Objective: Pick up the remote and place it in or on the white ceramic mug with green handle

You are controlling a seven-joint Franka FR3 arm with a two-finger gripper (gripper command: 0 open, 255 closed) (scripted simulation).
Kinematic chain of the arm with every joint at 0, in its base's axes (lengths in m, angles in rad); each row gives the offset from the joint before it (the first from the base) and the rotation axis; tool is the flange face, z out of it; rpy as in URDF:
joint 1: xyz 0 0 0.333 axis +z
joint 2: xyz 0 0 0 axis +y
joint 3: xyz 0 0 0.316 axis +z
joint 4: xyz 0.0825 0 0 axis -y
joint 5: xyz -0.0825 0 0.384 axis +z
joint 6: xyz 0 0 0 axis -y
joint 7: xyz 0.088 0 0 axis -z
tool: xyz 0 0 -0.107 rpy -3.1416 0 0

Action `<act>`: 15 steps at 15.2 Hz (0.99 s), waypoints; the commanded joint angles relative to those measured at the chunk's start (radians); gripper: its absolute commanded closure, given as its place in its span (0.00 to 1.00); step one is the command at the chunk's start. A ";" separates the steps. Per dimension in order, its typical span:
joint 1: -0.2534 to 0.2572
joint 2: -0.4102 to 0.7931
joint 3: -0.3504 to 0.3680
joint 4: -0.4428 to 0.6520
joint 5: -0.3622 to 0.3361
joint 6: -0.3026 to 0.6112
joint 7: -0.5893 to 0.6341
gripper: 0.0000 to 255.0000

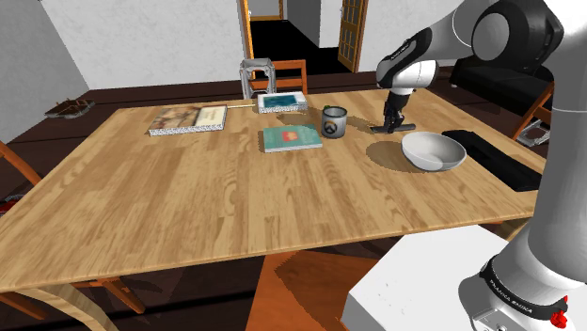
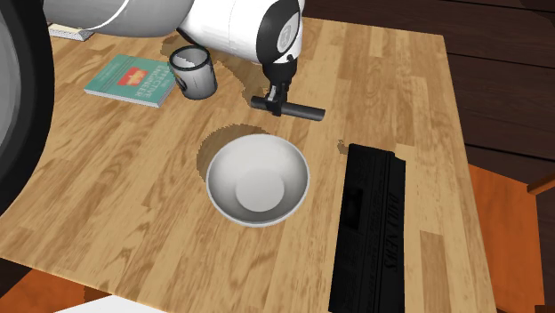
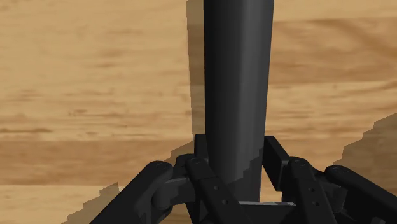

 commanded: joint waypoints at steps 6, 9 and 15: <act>0.001 -0.003 -0.002 0.005 -0.004 -0.006 0.003 1.00; 0.008 -0.026 -0.011 0.016 -0.021 -0.037 0.014 1.00; 0.019 -0.068 -0.027 0.044 -0.051 -0.102 0.034 1.00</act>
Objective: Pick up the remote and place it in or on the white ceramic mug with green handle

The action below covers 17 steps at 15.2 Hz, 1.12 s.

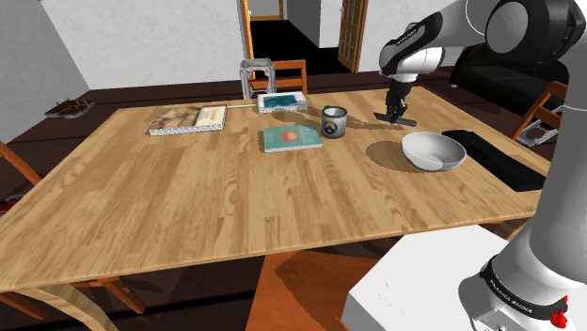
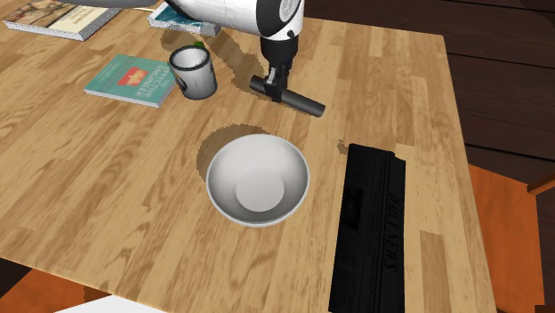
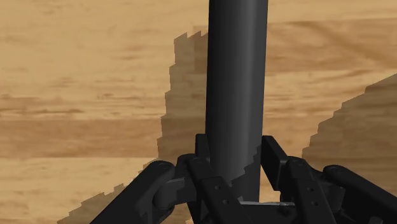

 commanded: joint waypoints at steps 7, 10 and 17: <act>0.008 -0.045 -0.015 0.051 -0.034 -0.090 0.021 1.00; 0.011 -0.060 -0.019 0.074 -0.045 -0.125 0.028 1.00; 0.014 -0.087 -0.027 0.135 -0.066 -0.209 0.043 1.00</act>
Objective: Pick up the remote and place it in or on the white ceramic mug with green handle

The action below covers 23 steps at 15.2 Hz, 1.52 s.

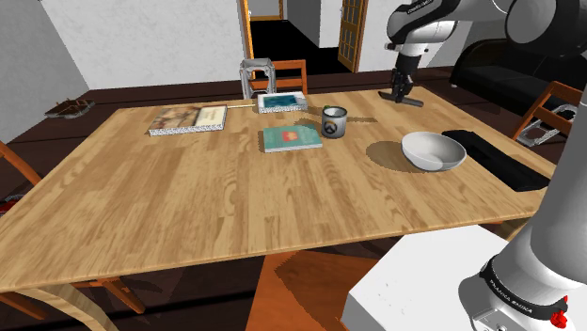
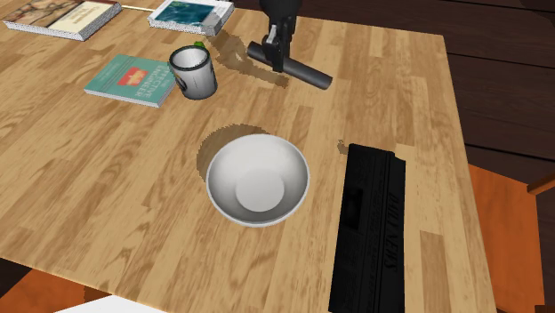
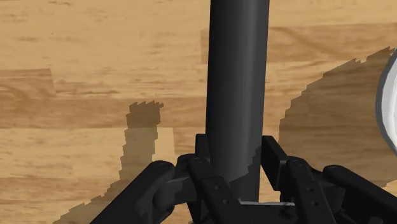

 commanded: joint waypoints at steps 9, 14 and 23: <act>0.038 -0.001 0.017 0.095 -0.016 -0.092 0.074 1.00; 0.091 0.055 0.053 0.167 -0.007 -0.109 0.170 1.00; 0.158 0.218 0.114 0.400 0.024 -0.183 0.326 1.00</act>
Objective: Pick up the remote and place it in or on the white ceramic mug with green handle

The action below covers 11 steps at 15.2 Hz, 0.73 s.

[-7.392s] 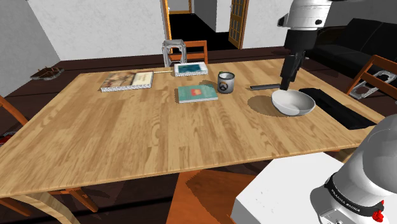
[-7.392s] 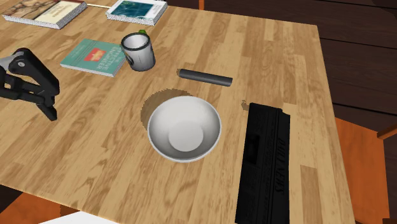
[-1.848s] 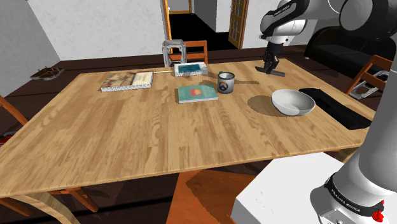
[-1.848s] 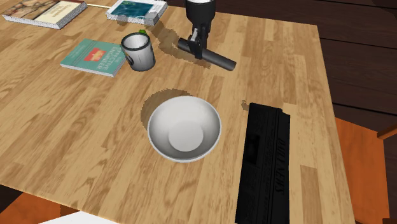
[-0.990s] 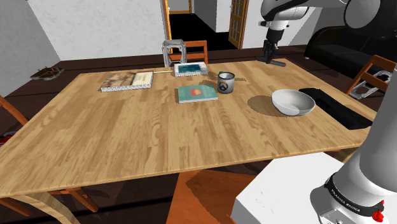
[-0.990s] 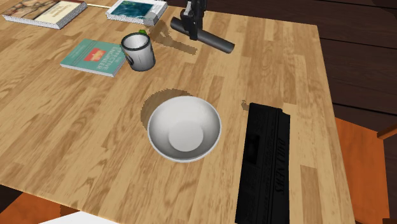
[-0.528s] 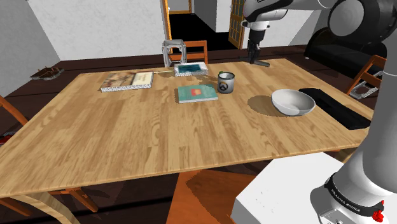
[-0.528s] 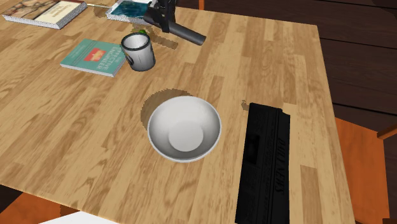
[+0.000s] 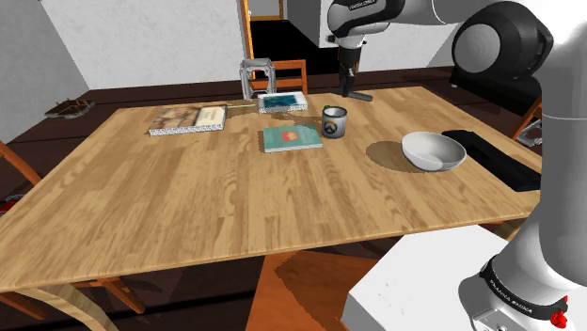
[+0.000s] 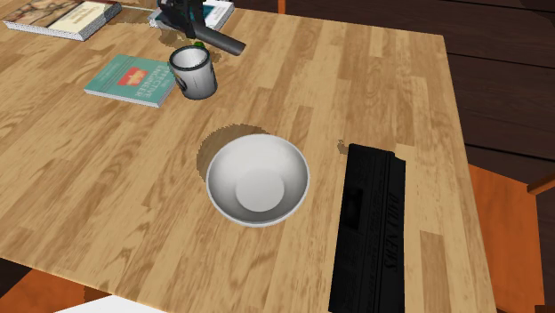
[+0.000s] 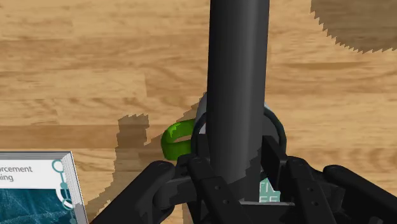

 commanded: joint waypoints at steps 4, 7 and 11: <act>0.016 0.111 0.028 0.161 0.021 -0.052 0.070 1.00; 0.022 0.110 0.029 0.120 0.022 -0.011 0.068 1.00; 0.026 0.115 0.032 0.072 0.026 0.040 0.064 1.00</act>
